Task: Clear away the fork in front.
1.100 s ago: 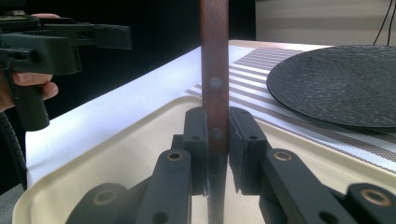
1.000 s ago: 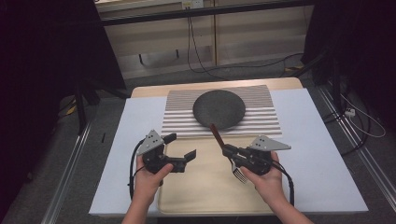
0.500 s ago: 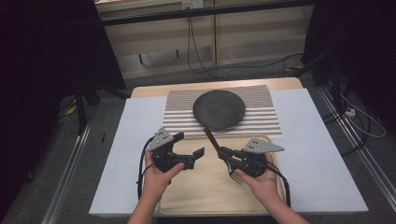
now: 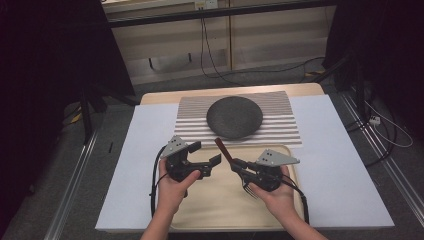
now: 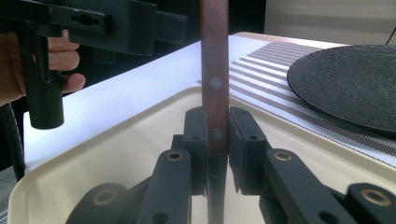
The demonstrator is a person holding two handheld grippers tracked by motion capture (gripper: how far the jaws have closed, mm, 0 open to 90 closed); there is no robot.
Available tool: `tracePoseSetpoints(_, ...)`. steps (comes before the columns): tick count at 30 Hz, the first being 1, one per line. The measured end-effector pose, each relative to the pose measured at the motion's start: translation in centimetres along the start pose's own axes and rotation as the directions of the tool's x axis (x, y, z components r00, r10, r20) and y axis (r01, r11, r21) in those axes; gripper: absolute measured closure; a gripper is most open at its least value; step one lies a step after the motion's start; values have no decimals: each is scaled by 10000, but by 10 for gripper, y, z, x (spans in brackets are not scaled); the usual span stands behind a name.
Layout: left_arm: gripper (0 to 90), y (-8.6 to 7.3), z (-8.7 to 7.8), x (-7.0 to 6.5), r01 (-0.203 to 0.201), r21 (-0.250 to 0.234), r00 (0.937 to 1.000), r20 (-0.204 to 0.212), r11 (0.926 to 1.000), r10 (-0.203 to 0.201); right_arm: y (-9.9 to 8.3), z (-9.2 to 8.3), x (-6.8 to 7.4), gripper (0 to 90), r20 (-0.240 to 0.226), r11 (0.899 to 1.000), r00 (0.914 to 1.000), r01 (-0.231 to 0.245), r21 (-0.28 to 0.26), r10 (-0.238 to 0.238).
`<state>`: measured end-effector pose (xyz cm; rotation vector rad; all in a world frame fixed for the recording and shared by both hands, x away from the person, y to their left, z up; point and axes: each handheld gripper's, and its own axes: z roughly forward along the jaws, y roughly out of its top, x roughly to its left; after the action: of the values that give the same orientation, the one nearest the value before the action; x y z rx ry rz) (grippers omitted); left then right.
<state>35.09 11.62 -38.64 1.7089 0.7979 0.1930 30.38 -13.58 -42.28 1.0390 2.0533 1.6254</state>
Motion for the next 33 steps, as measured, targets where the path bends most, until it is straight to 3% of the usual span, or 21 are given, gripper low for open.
tracePoseSetpoints(6,248,-1,6,-2,460,-100,9987,206,9989,-458,2,1,3,785,29,9999,9999,97,-136,-97)
tracePoseSetpoints(8,332,-2,9,0,758,-104,9966,327,9971,-755,2,2,4,785,12,9999,9999,118,-96,-118)
tracePoseSetpoints(13,522,-3,16,-1,1028,-60,9923,697,9947,-1021,2,3,6,785,-14,9996,9996,280,-29,-280)
tracePoseSetpoints(17,744,-3,17,1,1550,-4,9760,1552,9879,-1531,2,4,7,784,-10,9994,9995,309,-129,-309)
tracePoseSetpoints(18,766,-2,17,1,1810,93,9661,1852,9834,-1796,2,4,7,784,-44,9991,9992,400,-149,-400)
tracePoseSetpoints(19,785,-1,17,1,1977,87,9612,1945,9802,-1956,2,5,7,782,-68,9987,9988,483,-128,-484)
tracePoseSetpoints(21,798,0,17,4,2037,156,9569,2081,9789,-2024,0,6,7,777,-79,9976,9981,604,-334,-607)
tracePoseSetpoints(23,805,1,14,6,2276,210,9482,2229,9735,-2265,1,6,7,763,-336,9983,9985,427,-397,-441)
tracePoseSetpoints(24,806,2,12,6,2243,222,9487,2235,9743,-2235,1,5,7,738,-348,9981,9984,421,-449,-437)
tracePoseSetpoints(26,807,5,6,9,2061,143,9568,2067,9784,-2045,2,3,7,689,-363,9974,9978,529,-489,-547)
tracePoseSetpoints(33,807,9,-14,21,1998,105,9628,1837,9798,-1983,2,-9,-4,565,198,9971,9992,353,-681,-341)
